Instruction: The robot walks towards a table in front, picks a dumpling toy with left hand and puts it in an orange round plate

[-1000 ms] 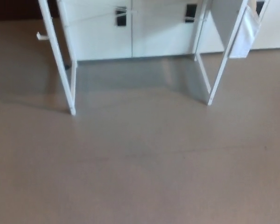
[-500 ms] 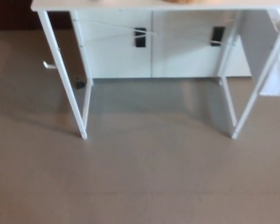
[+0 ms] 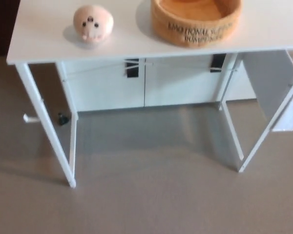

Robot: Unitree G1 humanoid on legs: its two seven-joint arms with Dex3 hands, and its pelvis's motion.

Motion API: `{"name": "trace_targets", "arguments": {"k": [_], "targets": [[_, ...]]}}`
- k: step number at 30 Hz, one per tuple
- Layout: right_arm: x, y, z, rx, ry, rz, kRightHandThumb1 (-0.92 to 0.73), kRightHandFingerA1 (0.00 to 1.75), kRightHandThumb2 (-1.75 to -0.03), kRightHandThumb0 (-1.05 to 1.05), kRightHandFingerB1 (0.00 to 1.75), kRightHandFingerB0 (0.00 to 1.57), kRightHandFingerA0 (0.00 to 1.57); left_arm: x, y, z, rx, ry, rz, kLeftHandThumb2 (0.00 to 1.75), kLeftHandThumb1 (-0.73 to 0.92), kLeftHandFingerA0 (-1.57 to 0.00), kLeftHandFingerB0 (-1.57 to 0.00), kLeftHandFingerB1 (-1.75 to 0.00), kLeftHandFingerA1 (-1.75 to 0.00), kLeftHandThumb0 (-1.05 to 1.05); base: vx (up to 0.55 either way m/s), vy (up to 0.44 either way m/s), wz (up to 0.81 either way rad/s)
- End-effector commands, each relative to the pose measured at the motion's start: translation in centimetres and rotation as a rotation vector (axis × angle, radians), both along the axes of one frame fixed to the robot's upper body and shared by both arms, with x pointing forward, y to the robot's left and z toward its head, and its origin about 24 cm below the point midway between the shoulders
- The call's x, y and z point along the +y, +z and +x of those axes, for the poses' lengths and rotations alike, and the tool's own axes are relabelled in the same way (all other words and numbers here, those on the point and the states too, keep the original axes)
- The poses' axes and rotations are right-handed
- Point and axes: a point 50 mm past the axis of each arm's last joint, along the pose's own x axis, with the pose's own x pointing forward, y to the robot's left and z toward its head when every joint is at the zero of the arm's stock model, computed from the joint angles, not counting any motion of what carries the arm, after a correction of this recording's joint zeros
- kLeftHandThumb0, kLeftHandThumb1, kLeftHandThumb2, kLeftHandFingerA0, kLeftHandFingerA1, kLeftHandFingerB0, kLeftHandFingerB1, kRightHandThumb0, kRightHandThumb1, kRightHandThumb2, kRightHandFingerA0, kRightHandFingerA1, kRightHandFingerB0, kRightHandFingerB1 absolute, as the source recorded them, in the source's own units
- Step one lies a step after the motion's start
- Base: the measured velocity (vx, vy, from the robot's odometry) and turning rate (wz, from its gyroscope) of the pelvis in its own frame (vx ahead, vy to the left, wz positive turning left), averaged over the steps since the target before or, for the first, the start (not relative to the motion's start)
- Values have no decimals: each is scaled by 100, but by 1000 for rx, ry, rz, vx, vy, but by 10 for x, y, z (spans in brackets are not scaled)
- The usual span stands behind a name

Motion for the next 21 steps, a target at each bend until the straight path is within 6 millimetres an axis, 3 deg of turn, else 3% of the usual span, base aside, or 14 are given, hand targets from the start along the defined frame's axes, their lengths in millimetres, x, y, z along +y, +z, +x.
{"name": "trace_targets", "arguments": {"k": [1, 9, 10, 17, 21], "targets": [[-3, 2, -1, -5, -7, -8, -57, 61, -57, -42, 38, 55, 89, 3, 1, -7, 25, 13, 8, 59, 65, -80, -36, -33, -62, -23, 279, 127, 11], [-3, 2, 1, -7, 11, -12, -58, 61, -58, -42, 37, 54, 89, 4, 2, -5, 24, -12, 11, 60, 65, -79, -37, -33, -58, -25, 274, -9, 9], [-3, 2, 2, -9, -4, -9, -57, 69, -57, -42, 38, 55, 92, 4, 2, -4, 25, -4, 7, 59, 65, -80, -36, -32, -63, -25, 346, -80, 69], [-2, 2, 0, -13, 6, -6, -58, 67, -58, -43, 38, 56, 90, 4, 2, -5, 22, -2, 5, 60, 65, -81, -36, -33, -69, -22, 233, -61, -1], [-2, 2, 0, -4, 9, -5, -58, 69, -58, -43, 37, 54, 90, 4, 2, -6, 27, -4, 8, 59, 64, -81, -38, -33, -61, -24, 70, 129, -17]]}}
